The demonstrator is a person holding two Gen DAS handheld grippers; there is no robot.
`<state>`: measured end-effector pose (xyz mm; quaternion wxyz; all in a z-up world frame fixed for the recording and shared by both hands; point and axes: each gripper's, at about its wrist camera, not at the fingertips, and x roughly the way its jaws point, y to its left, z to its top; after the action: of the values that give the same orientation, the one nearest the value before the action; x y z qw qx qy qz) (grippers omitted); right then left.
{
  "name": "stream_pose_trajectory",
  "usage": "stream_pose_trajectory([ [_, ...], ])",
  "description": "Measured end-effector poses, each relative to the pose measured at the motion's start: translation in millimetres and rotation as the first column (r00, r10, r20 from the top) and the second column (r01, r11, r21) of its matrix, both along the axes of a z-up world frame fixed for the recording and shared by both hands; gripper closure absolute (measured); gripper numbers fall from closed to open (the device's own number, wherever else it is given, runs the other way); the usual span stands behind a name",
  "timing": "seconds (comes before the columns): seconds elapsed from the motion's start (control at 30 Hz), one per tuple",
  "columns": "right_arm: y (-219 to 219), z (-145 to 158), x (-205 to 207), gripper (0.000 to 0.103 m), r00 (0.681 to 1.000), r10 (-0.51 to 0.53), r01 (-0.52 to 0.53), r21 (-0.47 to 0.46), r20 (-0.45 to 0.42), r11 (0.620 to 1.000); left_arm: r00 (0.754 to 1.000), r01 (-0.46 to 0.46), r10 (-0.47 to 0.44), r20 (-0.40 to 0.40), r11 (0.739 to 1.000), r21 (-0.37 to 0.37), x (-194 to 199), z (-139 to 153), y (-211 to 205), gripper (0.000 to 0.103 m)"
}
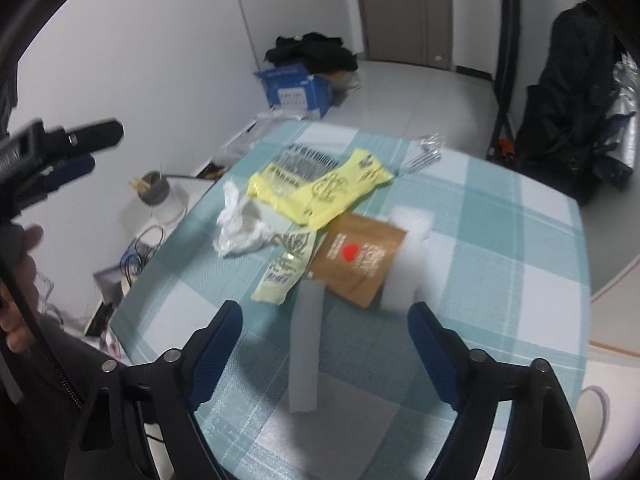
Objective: Collect trash
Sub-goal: 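Lower the right tool onto the white foam strip and close it, then grasp the crumpled white tissue with the left tool while the right holds the foam strip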
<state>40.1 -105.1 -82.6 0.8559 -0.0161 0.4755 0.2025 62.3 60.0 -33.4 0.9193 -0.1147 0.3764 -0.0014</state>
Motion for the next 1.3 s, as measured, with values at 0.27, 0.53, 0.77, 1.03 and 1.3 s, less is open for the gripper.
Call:
stream_pose_trajectory([
  [0.27,18,-25,4,0.047,0.999,0.029,-0.029,-0.026,-0.03,0.999,1.0,0.005,-0.005,0.0,0.998,0.055,-1,-4,2,0.011],
  [0.53,30,-35,1,0.074,0.998,0.058,-0.059,-0.065,-0.027,0.996,1.0,-0.001,0.002,-0.027,1.0,0.027,4,-9,8,0.011],
  [0.77,31,-37,-2,0.085,0.997,0.077,-0.079,-0.078,-0.026,0.994,0.999,0.018,-0.017,-0.037,0.999,0.026,3,-12,5,0.011],
  [1.03,29,-34,-10,0.09,0.995,0.095,-0.097,-0.074,-0.034,0.992,0.997,0.036,-0.037,-0.066,0.999,-0.016,7,-15,5,0.011],
  [1.3,12,-21,-26,0.09,0.992,0.109,-0.113,-0.072,-0.065,0.991,0.996,0.05,-0.053,-0.078,0.998,-0.035,8,-14,-1,0.011],
])
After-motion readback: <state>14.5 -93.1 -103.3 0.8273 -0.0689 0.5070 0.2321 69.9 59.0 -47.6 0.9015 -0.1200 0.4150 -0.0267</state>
